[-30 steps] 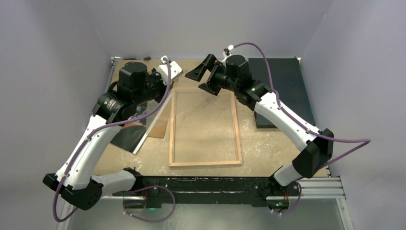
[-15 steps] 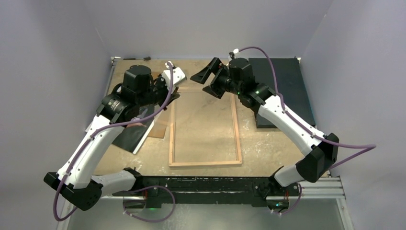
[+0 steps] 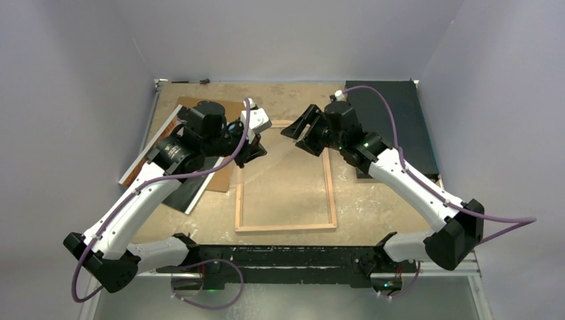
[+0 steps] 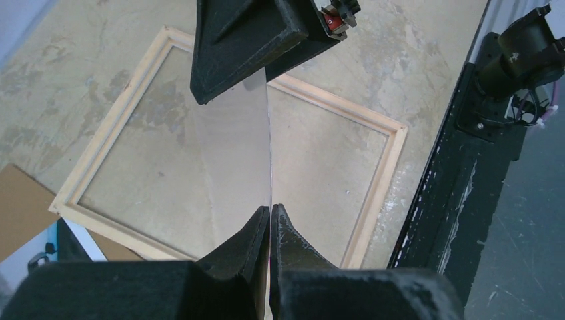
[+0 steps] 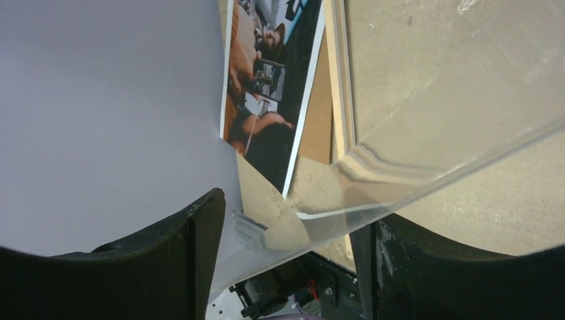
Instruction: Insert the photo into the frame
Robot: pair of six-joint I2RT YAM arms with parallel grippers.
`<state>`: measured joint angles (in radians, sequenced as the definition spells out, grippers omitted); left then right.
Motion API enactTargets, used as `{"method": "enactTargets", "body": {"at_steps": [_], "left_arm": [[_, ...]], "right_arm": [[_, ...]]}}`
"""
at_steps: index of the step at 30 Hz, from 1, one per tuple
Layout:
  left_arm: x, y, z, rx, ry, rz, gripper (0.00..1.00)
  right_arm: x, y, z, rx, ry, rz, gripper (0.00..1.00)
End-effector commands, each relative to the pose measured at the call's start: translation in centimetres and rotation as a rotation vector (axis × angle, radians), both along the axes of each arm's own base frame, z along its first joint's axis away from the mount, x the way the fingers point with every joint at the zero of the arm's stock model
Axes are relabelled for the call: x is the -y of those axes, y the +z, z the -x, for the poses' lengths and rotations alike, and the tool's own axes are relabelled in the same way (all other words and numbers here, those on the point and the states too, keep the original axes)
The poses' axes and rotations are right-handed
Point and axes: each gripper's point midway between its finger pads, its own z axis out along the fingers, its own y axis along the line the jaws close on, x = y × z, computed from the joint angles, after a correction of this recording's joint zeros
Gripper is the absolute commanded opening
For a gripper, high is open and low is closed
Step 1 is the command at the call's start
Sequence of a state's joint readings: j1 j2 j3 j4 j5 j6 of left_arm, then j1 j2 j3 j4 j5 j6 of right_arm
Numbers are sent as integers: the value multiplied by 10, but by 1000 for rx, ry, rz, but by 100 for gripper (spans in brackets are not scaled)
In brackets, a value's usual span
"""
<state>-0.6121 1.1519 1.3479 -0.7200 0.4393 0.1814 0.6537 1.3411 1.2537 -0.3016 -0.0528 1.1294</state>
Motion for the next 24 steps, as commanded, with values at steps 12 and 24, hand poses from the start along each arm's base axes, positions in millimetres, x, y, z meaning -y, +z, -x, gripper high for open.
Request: {"method": "enactTargets", "body": {"at_steps": [12, 24], "left_arm": [[13, 6, 33, -169, -52, 93, 51], [-24, 41, -19, 6, 274, 36, 85]], "right_arm": [[22, -6, 19, -9, -32, 23, 11], [35, -24, 45, 74, 148, 177, 0]]}}
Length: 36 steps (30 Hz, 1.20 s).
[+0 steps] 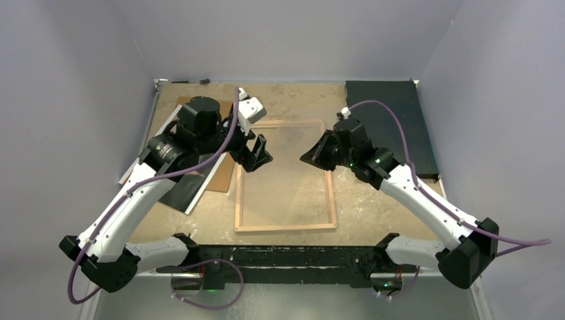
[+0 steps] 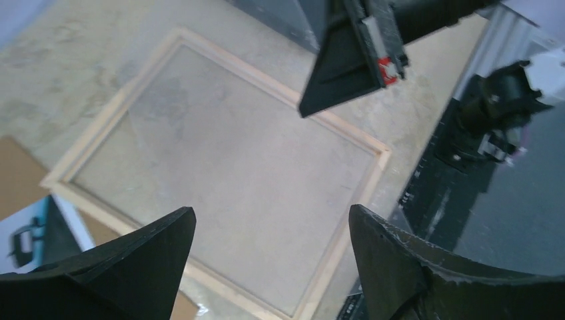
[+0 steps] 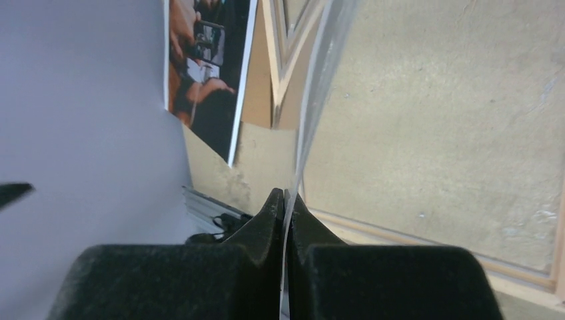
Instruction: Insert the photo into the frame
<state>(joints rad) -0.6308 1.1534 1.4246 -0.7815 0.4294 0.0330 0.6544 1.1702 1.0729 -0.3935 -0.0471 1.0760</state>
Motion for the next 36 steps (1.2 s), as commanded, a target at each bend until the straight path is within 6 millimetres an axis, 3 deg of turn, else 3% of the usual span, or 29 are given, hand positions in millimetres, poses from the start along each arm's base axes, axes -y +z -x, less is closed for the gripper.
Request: {"method": "enactTargets", "body": {"at_steps": [1, 2, 4, 9, 12, 15, 18, 23, 26, 31, 36], "left_arm": [[-37, 21, -43, 125, 281, -60, 93], [-48, 24, -52, 149, 339, -59, 98], [-70, 19, -70, 149, 434, -65, 100], [-124, -16, -115, 14, 577, -93, 98], [-160, -59, -144, -78, 661, -159, 85], [-181, -111, -165, -158, 691, -209, 59], [-175, -162, -173, -244, 655, -225, 55], [-160, -222, -182, -330, 630, -267, 50], [-145, -244, -182, -383, 597, -259, 48], [-114, -265, -183, -407, 530, -236, 53], [-107, -287, -185, -434, 533, -263, 52]], "right_arm": [[-7, 14, -1, 129, 180, 91, 0], [-13, 16, -2, 148, 232, 101, 0], [-23, 22, -4, 174, 325, 120, 0], [-41, 60, -18, 287, 471, 163, 0], [-36, 80, -27, 348, 473, 222, 0], [-22, 81, -32, 375, 451, 287, 0], [-4, 68, -36, 359, 420, 324, 0], [21, 47, -38, 318, 391, 336, 0], [31, 41, -37, 301, 377, 329, 0], [41, 37, -29, 288, 355, 325, 0], [47, 25, -20, 253, 347, 325, 0]]}}
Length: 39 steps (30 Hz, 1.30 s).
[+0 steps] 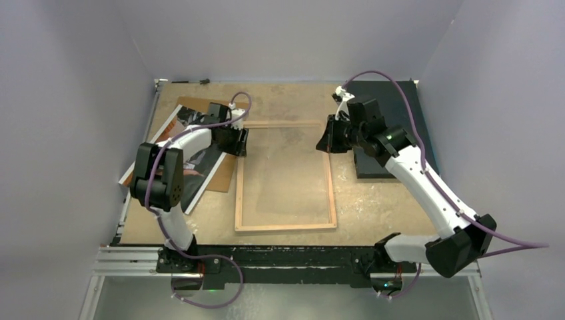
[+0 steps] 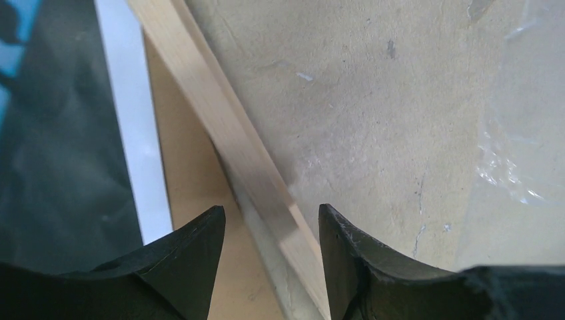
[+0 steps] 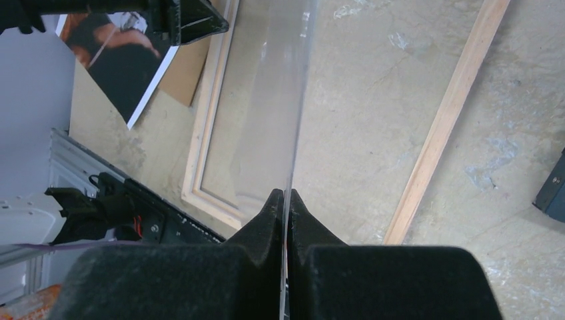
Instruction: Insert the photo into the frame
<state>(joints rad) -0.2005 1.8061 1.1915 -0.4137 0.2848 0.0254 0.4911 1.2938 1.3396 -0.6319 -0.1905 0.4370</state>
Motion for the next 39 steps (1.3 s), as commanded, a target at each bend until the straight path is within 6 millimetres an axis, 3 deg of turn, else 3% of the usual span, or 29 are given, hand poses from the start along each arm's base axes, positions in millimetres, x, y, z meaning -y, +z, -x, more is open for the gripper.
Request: {"method": "enactTargets", "body": {"at_steps": [1, 7, 12, 19, 21, 25, 29, 36, 39], "left_arm": [[11, -10, -12, 16, 19, 32, 52], [23, -17, -19, 35, -5, 10, 41], [40, -8, -32, 87, -39, 20, 27], [52, 6, -52, 150, -46, 2, 25], [51, 3, -50, 133, -45, -2, 26], [50, 4, -35, 89, -11, 46, 38], [37, 33, -36, 93, 57, 148, 57], [-11, 113, -49, 198, 106, 260, 64], [-37, 136, -46, 243, 119, 254, 66]], "right_arm": [[5, 5, 10, 23, 10, -17, 0], [9, 6, 18, 17, -3, -31, 0], [9, 4, 25, 5, -2, -48, 0], [2, -8, 29, -30, 20, -81, 0], [0, -6, 27, -30, 21, -89, 0], [-3, 0, 19, -17, 14, -93, 0], [-11, 11, 9, -8, 16, -115, 0], [-35, 52, -2, 20, 54, -247, 0], [-44, 73, 2, 32, 79, -327, 0]]}}
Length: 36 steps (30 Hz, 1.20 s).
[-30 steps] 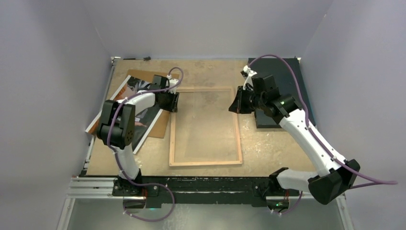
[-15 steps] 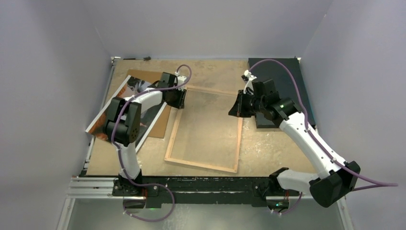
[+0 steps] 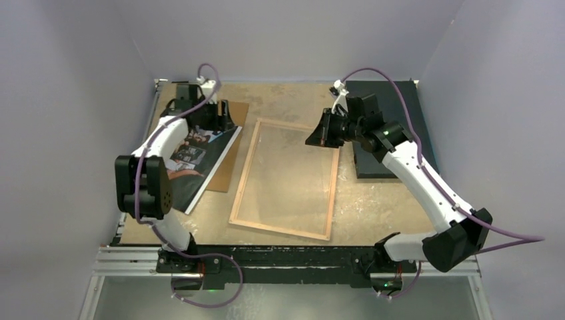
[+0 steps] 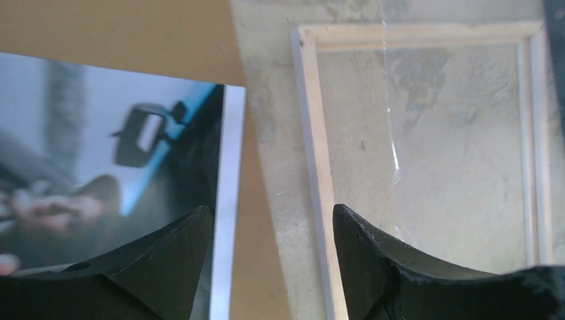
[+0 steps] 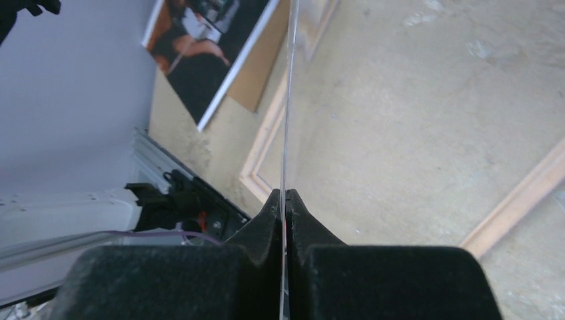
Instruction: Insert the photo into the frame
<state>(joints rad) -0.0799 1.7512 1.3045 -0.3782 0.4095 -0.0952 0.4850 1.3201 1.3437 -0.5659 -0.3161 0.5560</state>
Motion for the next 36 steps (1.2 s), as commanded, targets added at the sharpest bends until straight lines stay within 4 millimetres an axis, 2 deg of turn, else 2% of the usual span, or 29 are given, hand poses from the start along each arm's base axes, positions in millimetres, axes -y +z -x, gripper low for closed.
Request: {"method": "enactTargets", "body": {"at_steps": [1, 3, 6, 11, 16, 21, 25, 36], "left_arm": [[-27, 68, 3, 117, 0, 51, 66], [-46, 73, 7, 126, 17, 41, 67], [-61, 65, 16, 103, 15, 10, 67], [-71, 41, 31, 38, 10, -8, 66], [-74, 32, 39, 40, -2, -41, 65], [-72, 20, 52, 44, -31, -49, 63], [-66, 5, 62, 11, -62, -24, 57], [-23, -26, 90, -99, -197, 95, 45]], "right_arm": [[-20, 67, 2, 108, 49, -195, 0], [-21, 75, 6, 116, 47, -235, 0], [-24, 78, 12, 115, 45, -298, 0], [-31, 55, 25, 49, 59, -403, 0], [-27, 35, 25, 35, 21, -405, 0], [-21, 7, 22, 29, -29, -385, 0], [-19, -11, 16, 42, -49, -368, 0], [-6, -48, -17, 145, -62, -200, 0]]}}
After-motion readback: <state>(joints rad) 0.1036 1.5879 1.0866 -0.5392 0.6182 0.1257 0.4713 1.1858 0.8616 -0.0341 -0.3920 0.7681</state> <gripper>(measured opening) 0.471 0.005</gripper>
